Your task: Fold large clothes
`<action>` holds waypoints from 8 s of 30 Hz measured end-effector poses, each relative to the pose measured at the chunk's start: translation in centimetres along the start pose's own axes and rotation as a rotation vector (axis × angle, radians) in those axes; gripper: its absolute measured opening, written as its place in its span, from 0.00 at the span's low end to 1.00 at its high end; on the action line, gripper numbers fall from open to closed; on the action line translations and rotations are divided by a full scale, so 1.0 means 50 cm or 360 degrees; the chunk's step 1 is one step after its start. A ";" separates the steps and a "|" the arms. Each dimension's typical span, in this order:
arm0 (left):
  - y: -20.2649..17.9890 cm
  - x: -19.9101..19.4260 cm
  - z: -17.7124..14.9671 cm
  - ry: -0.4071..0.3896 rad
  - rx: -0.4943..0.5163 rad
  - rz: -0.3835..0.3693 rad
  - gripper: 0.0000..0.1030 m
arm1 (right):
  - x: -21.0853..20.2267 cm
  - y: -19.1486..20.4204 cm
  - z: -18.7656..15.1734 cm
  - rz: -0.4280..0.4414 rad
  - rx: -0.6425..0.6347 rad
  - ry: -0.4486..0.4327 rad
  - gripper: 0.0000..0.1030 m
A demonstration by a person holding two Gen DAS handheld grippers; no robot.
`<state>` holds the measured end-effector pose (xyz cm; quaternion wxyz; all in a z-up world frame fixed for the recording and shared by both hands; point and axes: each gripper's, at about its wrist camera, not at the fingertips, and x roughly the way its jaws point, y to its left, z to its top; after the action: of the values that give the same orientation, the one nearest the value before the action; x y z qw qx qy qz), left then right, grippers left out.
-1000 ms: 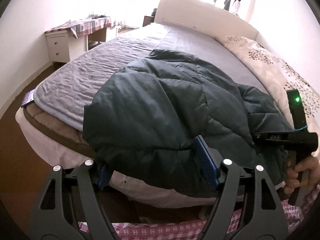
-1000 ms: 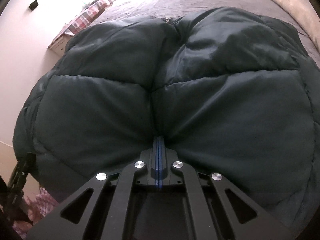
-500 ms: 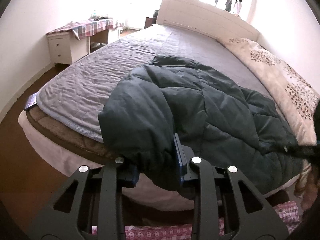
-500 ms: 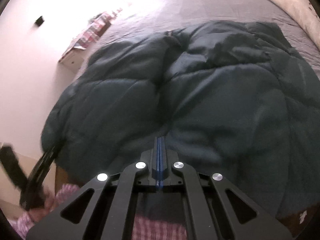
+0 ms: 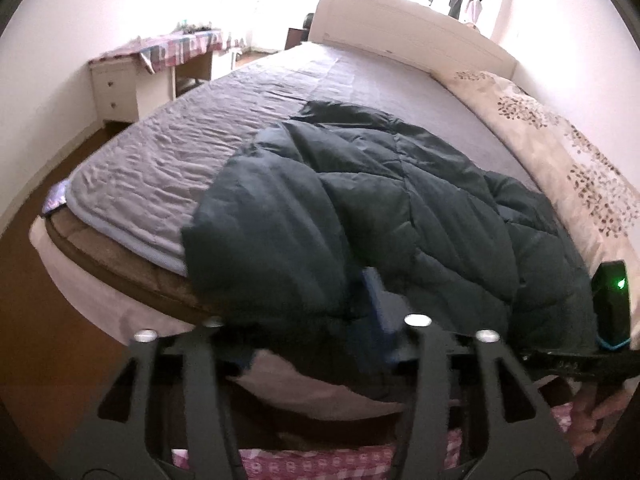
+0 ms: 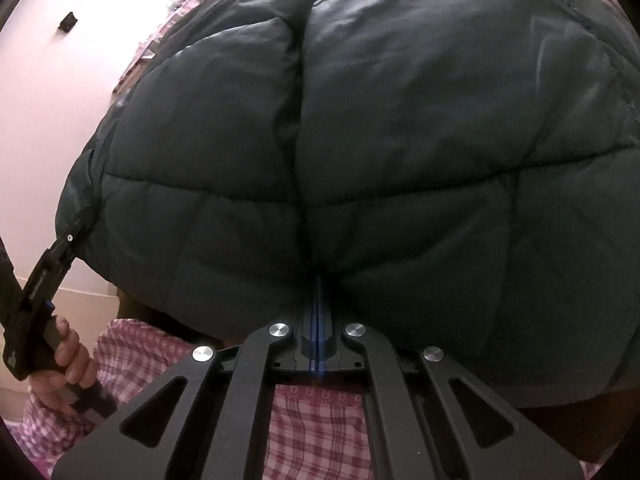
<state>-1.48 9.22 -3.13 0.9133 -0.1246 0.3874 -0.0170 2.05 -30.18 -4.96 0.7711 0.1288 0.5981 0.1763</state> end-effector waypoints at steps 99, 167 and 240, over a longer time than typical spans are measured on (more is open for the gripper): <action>-0.778 0.006 -0.243 0.0128 0.1422 -0.0878 0.16 | -0.367 -0.469 -0.260 0.0333 0.0951 -0.1048 0.06; -0.381 0.050 -0.138 0.0572 0.0387 -0.0710 0.58 | -0.279 -0.268 -0.054 -0.0024 0.0509 -0.0630 0.00; -0.345 0.071 -0.073 0.0586 0.0168 -0.0850 0.85 | -0.265 -0.306 -0.073 0.0058 0.0585 -0.0588 0.00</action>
<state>-0.46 -8.73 -3.93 0.7964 -0.1690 0.4983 -0.2982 -2.61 -49.70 -0.52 0.8276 0.3076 0.4666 0.0520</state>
